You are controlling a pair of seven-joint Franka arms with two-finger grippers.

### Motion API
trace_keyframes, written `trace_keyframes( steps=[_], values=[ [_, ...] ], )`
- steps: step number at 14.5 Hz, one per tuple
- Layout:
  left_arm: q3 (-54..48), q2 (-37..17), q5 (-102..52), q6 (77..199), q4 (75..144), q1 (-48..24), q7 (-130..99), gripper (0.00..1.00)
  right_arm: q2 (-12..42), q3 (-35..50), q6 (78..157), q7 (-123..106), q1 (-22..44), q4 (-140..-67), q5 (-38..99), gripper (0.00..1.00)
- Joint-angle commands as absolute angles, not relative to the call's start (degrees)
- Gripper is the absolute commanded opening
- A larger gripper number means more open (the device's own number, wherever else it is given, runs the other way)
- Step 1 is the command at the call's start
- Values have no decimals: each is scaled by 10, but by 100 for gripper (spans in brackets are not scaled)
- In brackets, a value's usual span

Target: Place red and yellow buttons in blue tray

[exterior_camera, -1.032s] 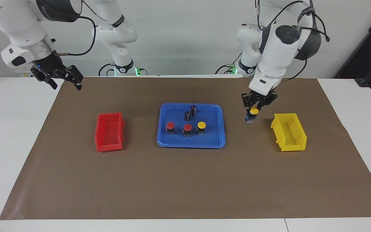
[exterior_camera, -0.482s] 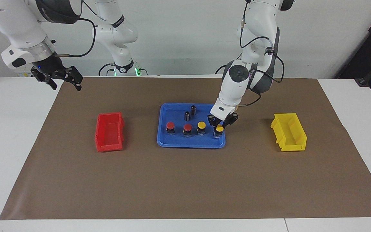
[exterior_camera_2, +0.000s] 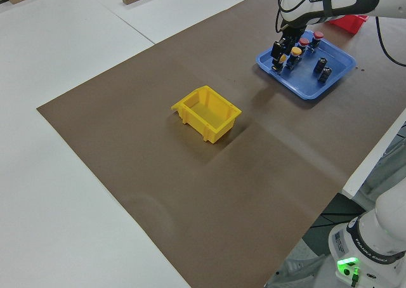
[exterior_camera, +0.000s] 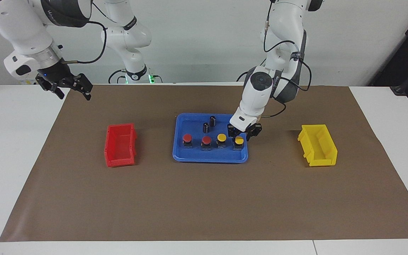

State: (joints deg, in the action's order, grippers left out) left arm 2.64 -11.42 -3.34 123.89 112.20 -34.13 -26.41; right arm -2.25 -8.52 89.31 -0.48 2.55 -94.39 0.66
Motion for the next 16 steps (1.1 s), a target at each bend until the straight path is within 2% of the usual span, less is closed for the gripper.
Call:
trace_keyframes(
  steps=[1,3,6,9,12,16],
  values=[
    [36,-65,-15,1087,1078,-315,-210,100,-32,-81,892,-18,21,-954,-2,100],
    [38,-50,7,994,1034,-287,-119,100,-32,-81,892,-18,21,-954,-2,100],
    [48,9,21,965,1025,-199,-40,100,-32,-81,892,-17,21,-954,-2,100],
    [49,39,22,935,1003,-119,38,100,-32,-81,890,-18,21,-954,-2,100],
    [50,34,22,871,938,-72,95,100,-32,-81,892,-16,21,-954,-2,100],
    [50,38,23,874,935,-65,99,100,-32,-81,892,-17,20,-954,-2,100]
  ],
)
